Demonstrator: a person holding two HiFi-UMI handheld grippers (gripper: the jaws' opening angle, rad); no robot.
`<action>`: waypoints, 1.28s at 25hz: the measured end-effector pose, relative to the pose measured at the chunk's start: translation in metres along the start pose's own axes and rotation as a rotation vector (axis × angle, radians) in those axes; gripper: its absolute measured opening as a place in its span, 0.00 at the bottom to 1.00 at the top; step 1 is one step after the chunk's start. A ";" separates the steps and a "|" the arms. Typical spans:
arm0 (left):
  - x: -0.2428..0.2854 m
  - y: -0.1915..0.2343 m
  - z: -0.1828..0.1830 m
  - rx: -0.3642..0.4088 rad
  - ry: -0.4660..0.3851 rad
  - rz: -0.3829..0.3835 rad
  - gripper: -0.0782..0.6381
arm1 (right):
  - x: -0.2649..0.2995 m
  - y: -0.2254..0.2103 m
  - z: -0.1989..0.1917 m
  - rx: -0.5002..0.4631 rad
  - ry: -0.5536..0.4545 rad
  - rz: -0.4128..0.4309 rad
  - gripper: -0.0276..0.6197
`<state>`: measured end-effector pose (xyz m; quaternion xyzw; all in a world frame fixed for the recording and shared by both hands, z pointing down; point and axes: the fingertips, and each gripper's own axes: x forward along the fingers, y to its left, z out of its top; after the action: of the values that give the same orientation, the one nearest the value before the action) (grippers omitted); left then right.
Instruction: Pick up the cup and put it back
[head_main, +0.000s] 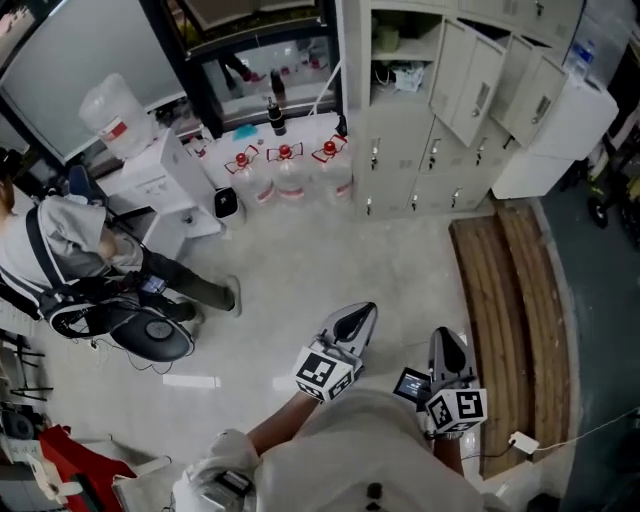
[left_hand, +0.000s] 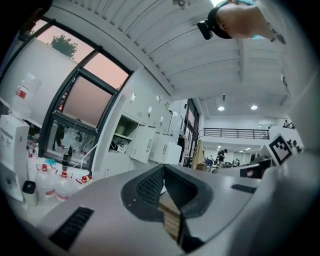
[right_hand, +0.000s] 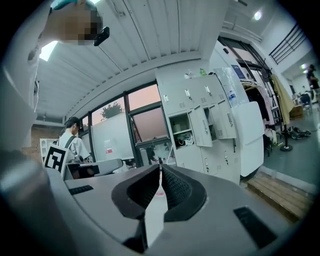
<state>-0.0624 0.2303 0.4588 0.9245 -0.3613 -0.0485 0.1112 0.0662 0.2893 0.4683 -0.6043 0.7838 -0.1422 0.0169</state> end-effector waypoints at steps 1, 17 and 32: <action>0.013 0.009 0.007 0.011 -0.006 -0.014 0.12 | 0.016 -0.004 0.006 -0.003 -0.002 -0.007 0.09; 0.119 0.153 0.050 0.042 0.005 -0.029 0.12 | 0.198 -0.020 0.049 0.019 -0.032 -0.021 0.09; 0.294 0.228 0.079 0.085 -0.042 0.133 0.12 | 0.374 -0.148 0.105 -0.005 -0.016 0.137 0.09</action>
<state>-0.0099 -0.1456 0.4345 0.9011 -0.4260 -0.0452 0.0673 0.1262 -0.1219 0.4583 -0.5503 0.8236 -0.1338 0.0315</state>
